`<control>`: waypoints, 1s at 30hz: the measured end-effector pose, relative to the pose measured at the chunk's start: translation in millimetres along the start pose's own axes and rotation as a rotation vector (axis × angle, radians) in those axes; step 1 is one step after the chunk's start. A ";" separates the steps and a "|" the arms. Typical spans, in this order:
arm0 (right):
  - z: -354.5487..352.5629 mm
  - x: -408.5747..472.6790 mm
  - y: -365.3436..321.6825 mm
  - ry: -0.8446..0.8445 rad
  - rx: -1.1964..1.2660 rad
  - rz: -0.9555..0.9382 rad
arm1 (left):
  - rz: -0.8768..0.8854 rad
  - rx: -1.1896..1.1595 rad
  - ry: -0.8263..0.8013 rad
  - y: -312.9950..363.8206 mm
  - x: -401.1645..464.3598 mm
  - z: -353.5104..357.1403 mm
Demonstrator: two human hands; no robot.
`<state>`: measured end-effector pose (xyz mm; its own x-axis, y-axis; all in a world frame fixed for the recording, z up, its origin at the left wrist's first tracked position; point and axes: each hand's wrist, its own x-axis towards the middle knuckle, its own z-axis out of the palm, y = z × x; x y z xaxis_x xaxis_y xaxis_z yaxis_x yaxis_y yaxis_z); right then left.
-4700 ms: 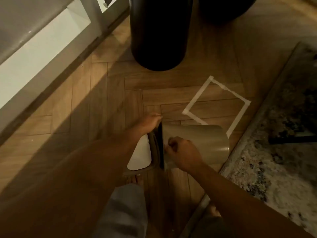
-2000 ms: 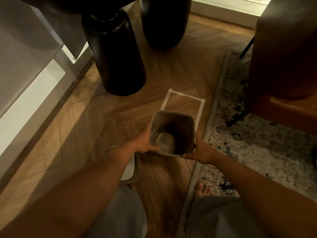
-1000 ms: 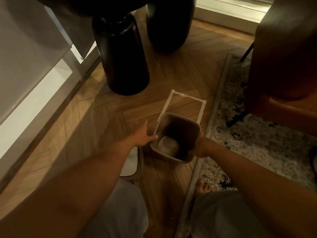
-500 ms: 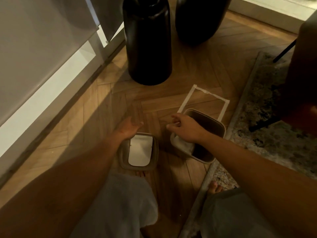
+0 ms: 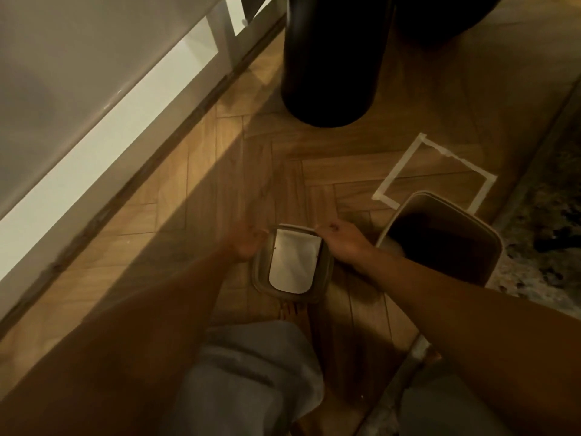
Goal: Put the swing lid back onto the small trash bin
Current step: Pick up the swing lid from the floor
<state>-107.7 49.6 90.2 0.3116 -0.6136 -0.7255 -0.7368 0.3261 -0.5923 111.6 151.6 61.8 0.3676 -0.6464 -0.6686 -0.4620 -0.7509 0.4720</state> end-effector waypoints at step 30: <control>32.8 12.2 -13.4 0.081 -0.021 0.058 | -0.019 -0.090 0.168 13.1 1.4 -26.2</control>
<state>-74.4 61.3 77.8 0.2194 -0.6507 -0.7269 -0.7647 0.3480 -0.5423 127.1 137.3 82.1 0.5084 -0.6400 -0.5761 -0.3822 -0.7672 0.5151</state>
